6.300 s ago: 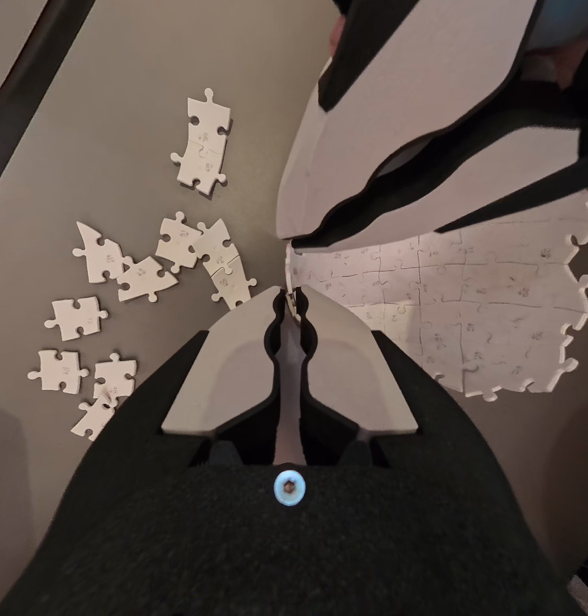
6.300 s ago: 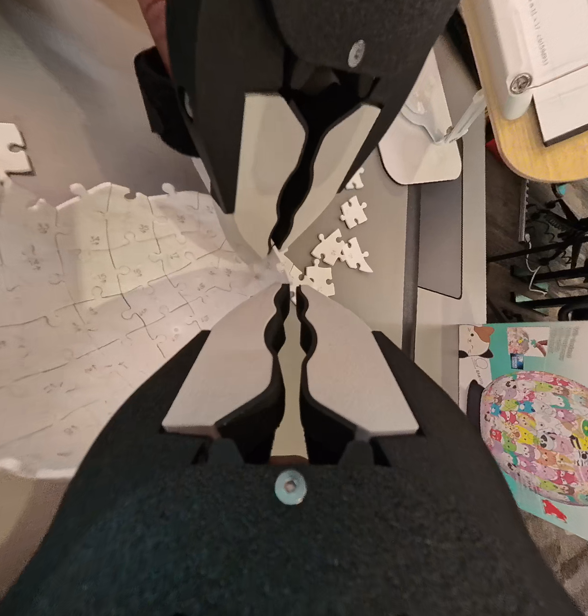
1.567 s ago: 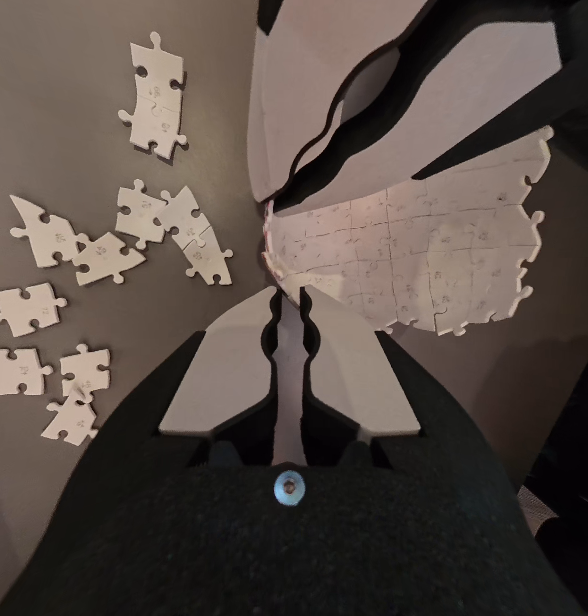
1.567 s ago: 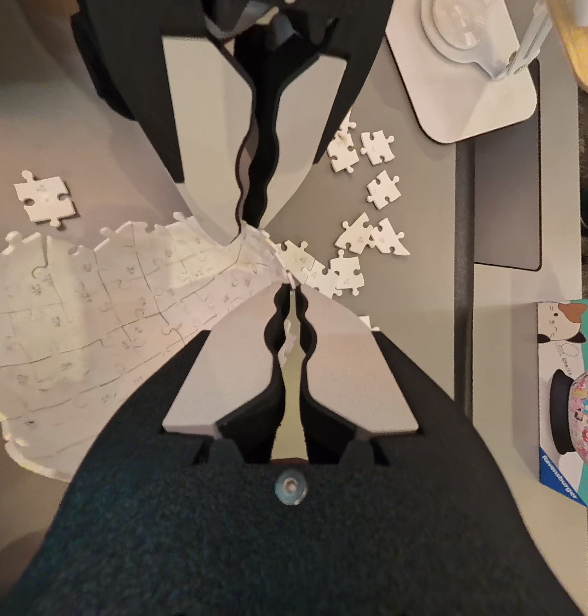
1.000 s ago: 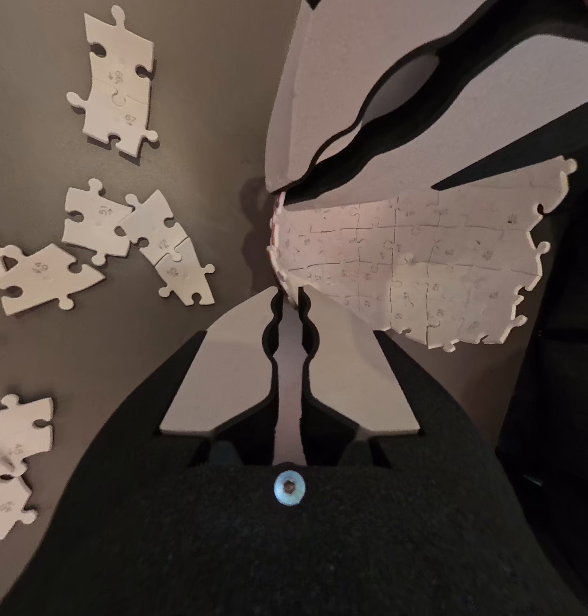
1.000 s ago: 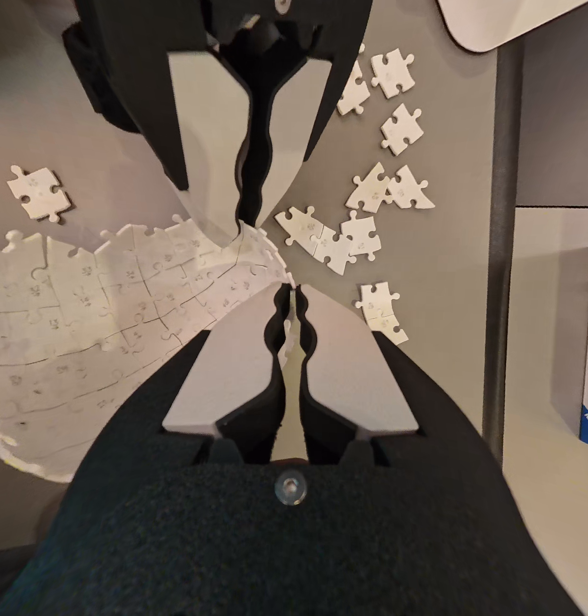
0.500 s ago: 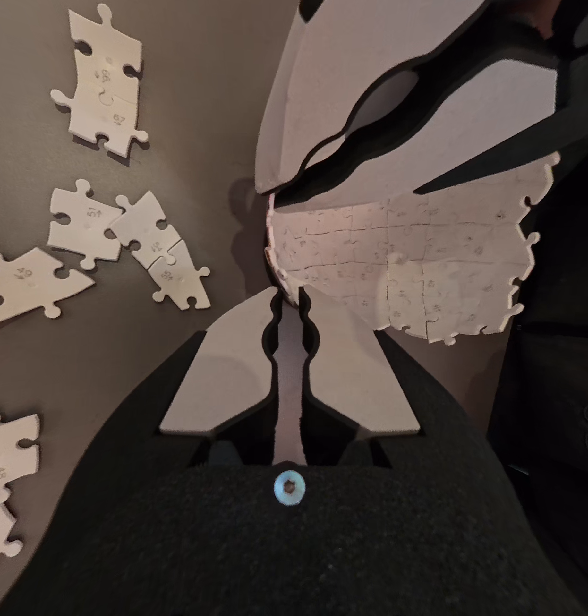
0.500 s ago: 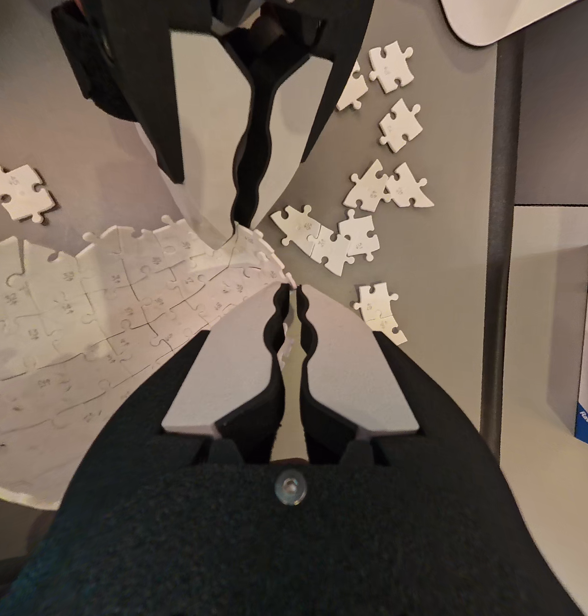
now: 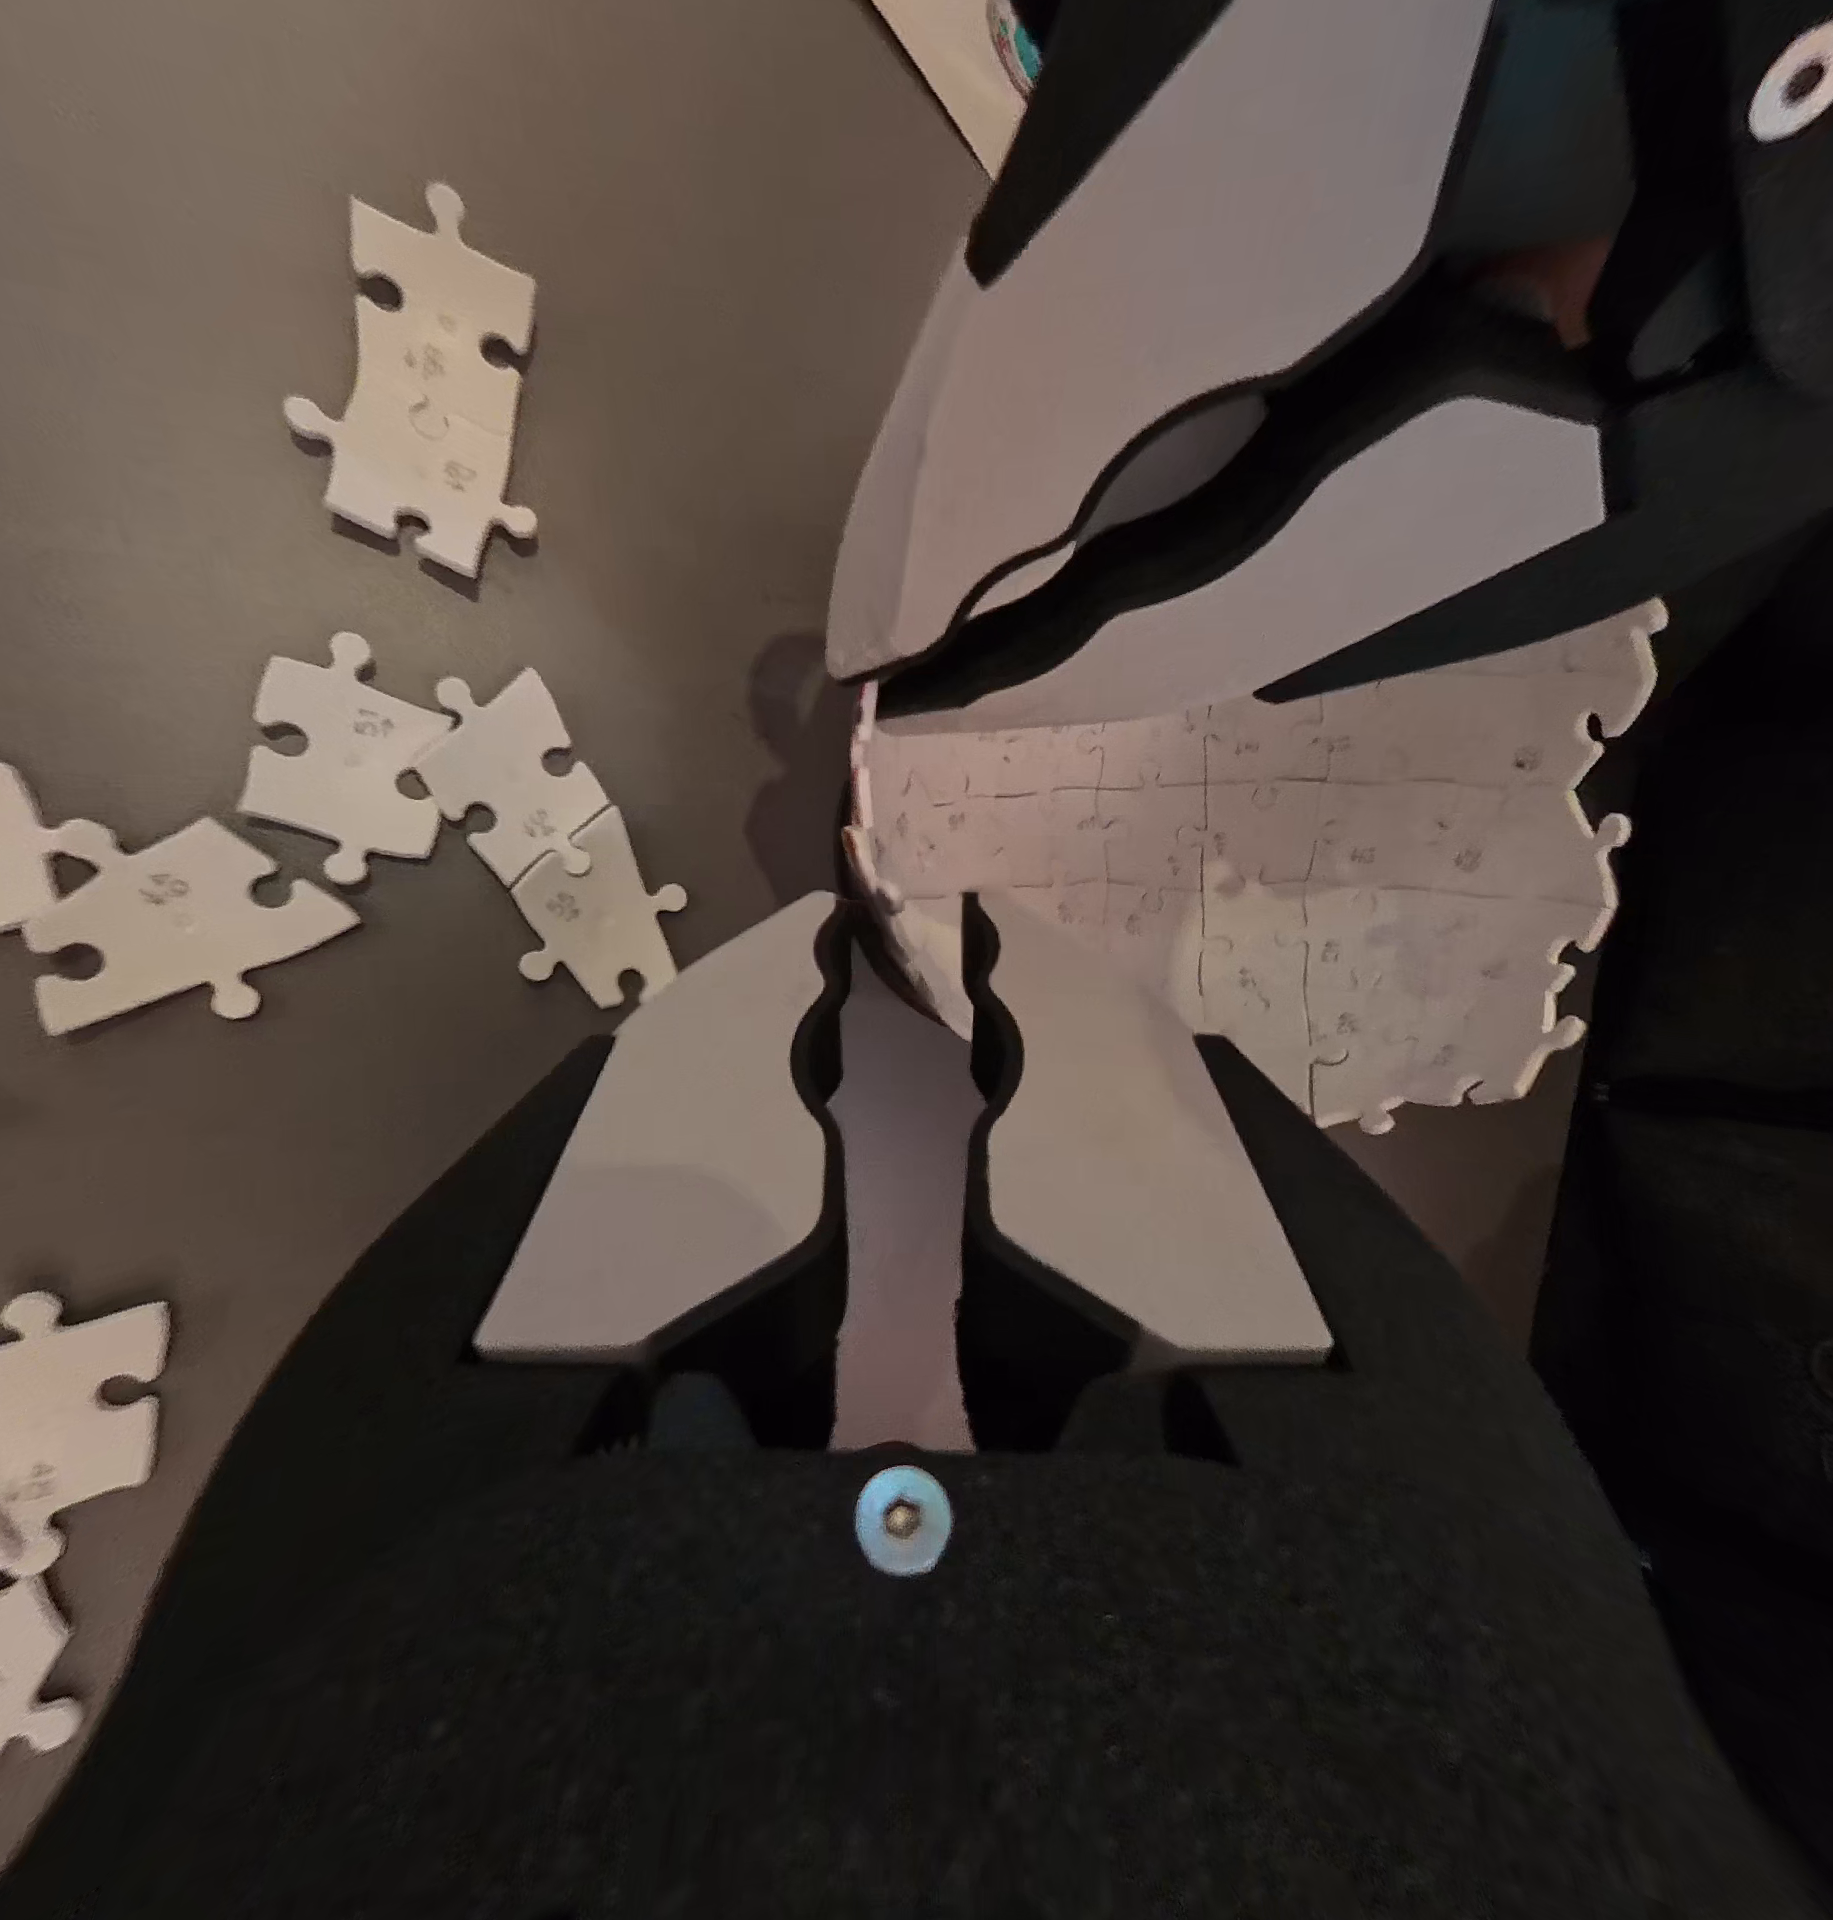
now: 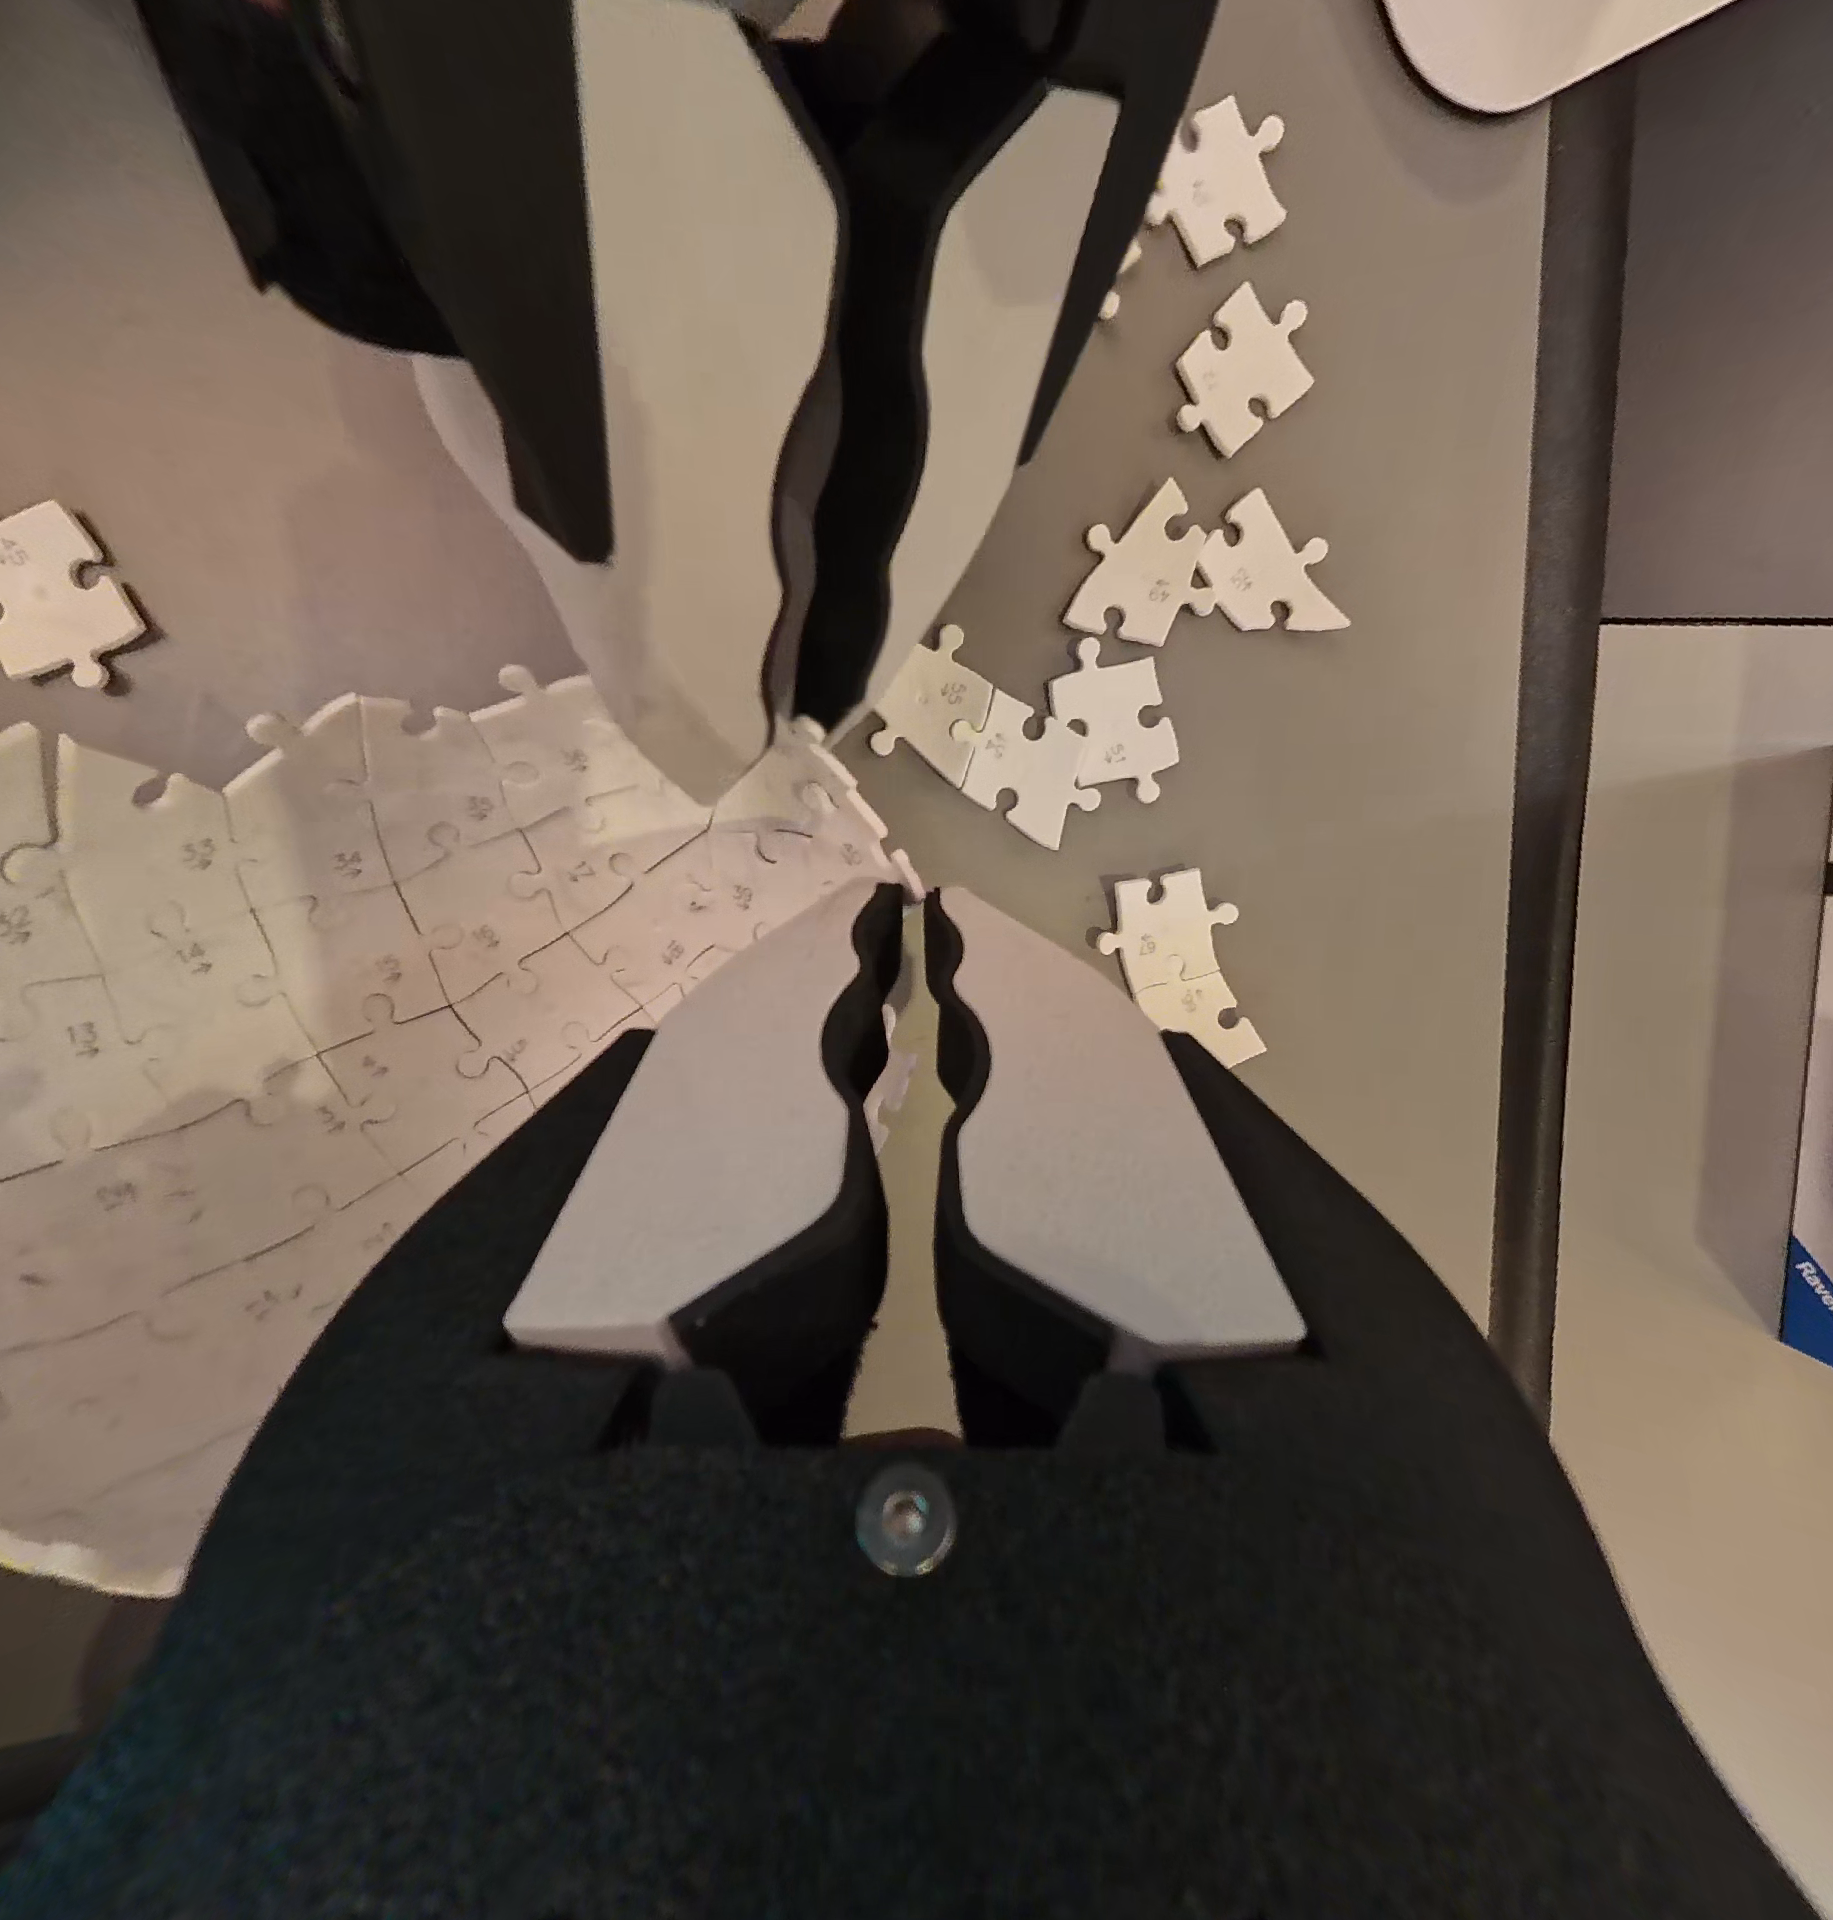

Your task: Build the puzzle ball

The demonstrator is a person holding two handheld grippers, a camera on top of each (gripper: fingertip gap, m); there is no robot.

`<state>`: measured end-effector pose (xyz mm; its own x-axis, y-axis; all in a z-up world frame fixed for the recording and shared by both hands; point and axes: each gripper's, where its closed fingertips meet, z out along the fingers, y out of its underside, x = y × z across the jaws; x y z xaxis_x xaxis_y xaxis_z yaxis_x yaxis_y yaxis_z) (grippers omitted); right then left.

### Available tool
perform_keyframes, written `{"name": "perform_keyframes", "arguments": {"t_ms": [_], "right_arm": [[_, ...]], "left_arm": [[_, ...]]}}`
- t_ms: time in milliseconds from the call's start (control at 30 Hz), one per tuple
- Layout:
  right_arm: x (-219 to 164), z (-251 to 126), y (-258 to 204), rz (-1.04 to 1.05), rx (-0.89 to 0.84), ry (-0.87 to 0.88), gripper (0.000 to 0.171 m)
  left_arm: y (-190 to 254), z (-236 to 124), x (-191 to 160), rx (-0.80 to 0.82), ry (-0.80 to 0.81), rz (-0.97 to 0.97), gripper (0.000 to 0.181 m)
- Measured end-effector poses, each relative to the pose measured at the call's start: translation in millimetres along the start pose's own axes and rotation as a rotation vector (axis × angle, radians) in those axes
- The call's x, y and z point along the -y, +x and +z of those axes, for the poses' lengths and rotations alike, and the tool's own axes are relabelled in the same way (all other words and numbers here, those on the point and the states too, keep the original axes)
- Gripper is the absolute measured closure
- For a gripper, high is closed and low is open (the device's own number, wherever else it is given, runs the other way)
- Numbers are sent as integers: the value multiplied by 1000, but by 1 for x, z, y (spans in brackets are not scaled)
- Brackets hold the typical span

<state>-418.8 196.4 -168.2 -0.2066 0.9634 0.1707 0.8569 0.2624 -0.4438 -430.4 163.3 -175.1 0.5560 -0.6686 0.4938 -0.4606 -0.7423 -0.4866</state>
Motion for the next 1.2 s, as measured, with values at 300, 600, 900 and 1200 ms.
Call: {"name": "perform_keyframes", "arguments": {"t_ms": [300,600,900,1200], "right_arm": [[0,1,0,3,1,2,167],[-1,1,0,6,3,0,167],[-3,3,-1,10,7,-2,167],[-4,1,1,19,3,-4,167]], "left_arm": [[-9,10,6,60,19,2,161],[-9,13,9,104,20,30,177],[-9,15,8,107,17,30,179],[1,-10,23,53,120,32,161]]}}
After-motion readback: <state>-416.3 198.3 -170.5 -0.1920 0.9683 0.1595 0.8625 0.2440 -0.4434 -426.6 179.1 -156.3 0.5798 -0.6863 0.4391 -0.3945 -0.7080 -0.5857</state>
